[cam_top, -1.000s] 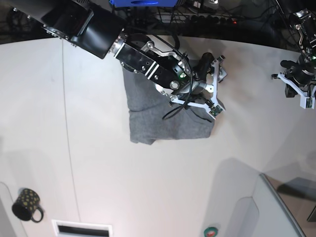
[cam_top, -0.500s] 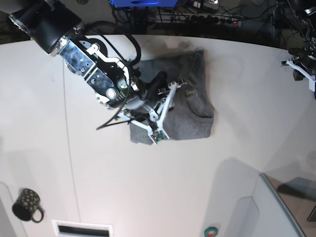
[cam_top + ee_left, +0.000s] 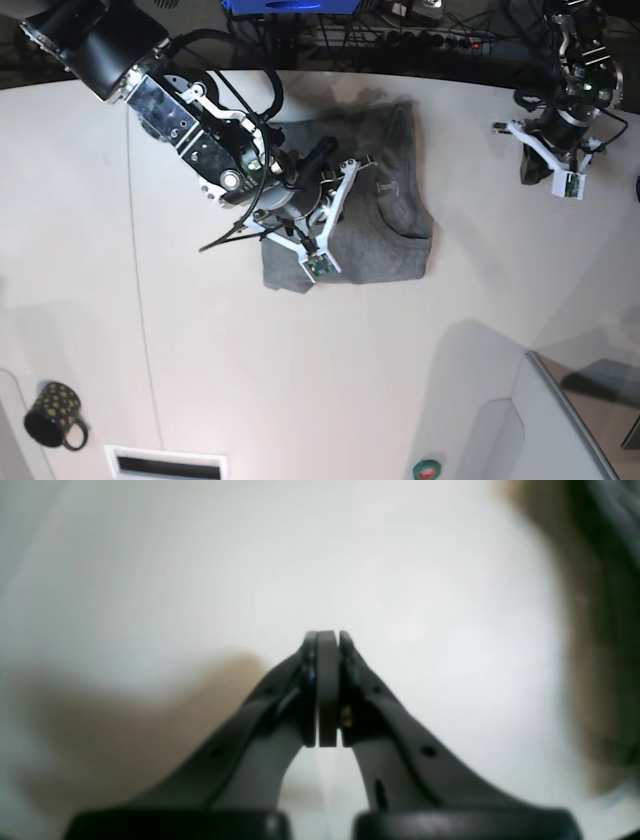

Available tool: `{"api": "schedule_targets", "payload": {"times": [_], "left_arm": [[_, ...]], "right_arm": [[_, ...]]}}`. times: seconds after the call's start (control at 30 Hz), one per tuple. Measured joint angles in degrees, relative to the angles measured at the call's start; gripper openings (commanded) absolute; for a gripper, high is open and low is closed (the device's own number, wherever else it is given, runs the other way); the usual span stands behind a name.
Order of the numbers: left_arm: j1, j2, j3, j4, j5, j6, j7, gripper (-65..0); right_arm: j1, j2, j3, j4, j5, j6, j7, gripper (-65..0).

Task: Layout the t-shirt on the table in an organized manner, then fold the t-shirt properly
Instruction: 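Press the folded stack flat with the right gripper and release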

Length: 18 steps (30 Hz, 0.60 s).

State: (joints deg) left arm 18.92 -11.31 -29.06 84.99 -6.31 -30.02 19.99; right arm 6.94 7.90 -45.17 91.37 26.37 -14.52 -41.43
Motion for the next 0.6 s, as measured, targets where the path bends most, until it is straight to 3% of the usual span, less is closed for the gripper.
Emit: {"api": "schedule_targets", "payload": {"times": [0.13,0.2,0.3,0.47,0.6], "left_arm": [[-2.0,0.5,3.1,-3.2,-0.1,0.0,0.0,-65.0],[-2.3,0.3,3.0,-5.7,-0.2,0.0,0.2,-65.0],[-1.9,0.0,2.6,-6.6,-0.1,0.2,0.3,-65.0],[-1.9,-3.3,2.5,-6.4,-0.2,0.0,-0.1,-65.0],[-1.0,-3.3,2.4,-4.8,-0.2,0.0,0.2,-65.0]], "right_arm": [[-2.2,2.7,0.0,2.0,-0.5,-0.1,-0.5,-64.2],[-3.9,2.6,-0.1,2.8,-0.3,0.0,-1.6,-64.2],[-4.2,0.3,-1.3,0.2,-0.1,0.1,-0.5,-64.2],[0.4,-2.9,-3.3,-7.0,-0.7,1.1,1.2,-64.2],[3.9,-6.1,-3.9,-15.1,-0.2,1.5,2.1,-64.2]]}}
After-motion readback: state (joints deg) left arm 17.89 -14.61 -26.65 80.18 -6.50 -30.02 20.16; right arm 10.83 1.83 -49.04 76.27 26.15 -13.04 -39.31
